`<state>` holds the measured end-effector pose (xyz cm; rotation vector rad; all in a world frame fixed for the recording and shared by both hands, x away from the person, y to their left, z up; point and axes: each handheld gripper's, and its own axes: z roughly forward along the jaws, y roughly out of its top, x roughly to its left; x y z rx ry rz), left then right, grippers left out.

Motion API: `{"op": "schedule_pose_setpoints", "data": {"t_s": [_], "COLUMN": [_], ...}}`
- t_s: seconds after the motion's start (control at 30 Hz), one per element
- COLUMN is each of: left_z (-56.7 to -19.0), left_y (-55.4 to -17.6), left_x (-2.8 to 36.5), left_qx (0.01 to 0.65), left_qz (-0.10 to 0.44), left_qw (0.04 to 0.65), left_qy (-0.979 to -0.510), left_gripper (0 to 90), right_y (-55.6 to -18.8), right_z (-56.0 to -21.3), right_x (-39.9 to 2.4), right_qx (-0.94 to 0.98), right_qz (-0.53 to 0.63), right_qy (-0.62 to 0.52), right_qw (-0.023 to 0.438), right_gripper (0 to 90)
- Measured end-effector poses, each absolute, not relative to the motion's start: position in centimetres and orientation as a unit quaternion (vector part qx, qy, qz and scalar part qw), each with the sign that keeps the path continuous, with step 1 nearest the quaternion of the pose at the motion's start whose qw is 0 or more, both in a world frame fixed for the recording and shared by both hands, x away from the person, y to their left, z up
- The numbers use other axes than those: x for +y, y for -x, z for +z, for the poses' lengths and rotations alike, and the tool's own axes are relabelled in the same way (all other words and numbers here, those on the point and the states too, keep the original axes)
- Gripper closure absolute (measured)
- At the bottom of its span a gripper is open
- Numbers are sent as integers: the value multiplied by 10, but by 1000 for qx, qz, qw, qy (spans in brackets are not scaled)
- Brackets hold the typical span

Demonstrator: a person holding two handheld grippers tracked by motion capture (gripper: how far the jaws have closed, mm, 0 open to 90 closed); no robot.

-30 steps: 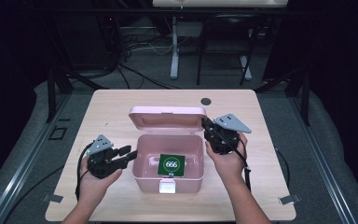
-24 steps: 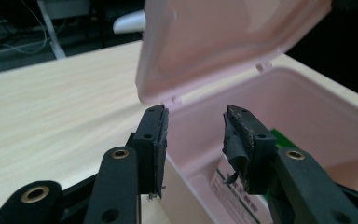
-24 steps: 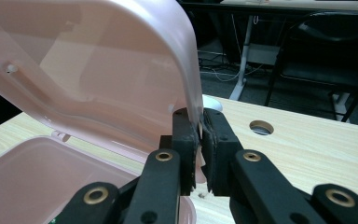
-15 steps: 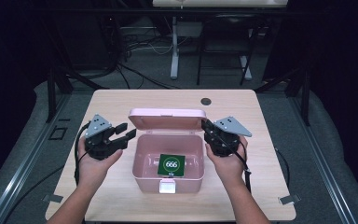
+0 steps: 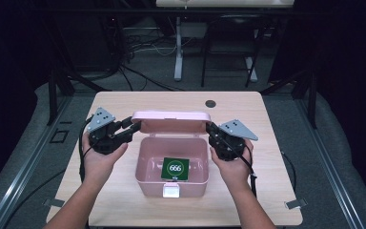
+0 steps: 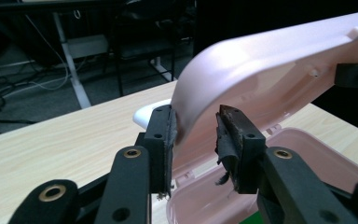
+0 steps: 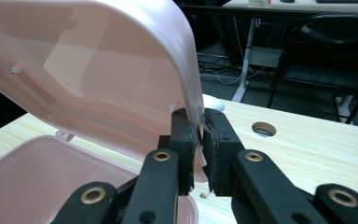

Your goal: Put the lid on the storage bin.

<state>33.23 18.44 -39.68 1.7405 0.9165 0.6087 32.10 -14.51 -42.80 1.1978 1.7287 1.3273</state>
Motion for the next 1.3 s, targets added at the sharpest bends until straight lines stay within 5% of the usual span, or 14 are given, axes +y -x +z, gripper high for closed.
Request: {"op": "schedule_pose_setpoints", "data": {"t_s": [0.5,0.9,1.3], "left_z": [-392,-392,-392], "left_y": [-335,-336,-335], "left_x": [181,181,182], "left_qx": [390,393,392], "left_qz": [285,280,276], "left_qw": [504,506,504], "left_qy": [-716,-715,-718], "left_gripper": [798,802,802], "right_y": [-320,-315,-319], "right_z": [-426,-405,-399], "right_x": [-147,-157,-159], "right_qx": [656,675,709], "right_qz": [520,522,499], "right_qy": [-451,-440,-418], "right_qw": [310,279,270], "right_gripper": [754,523,409]}}
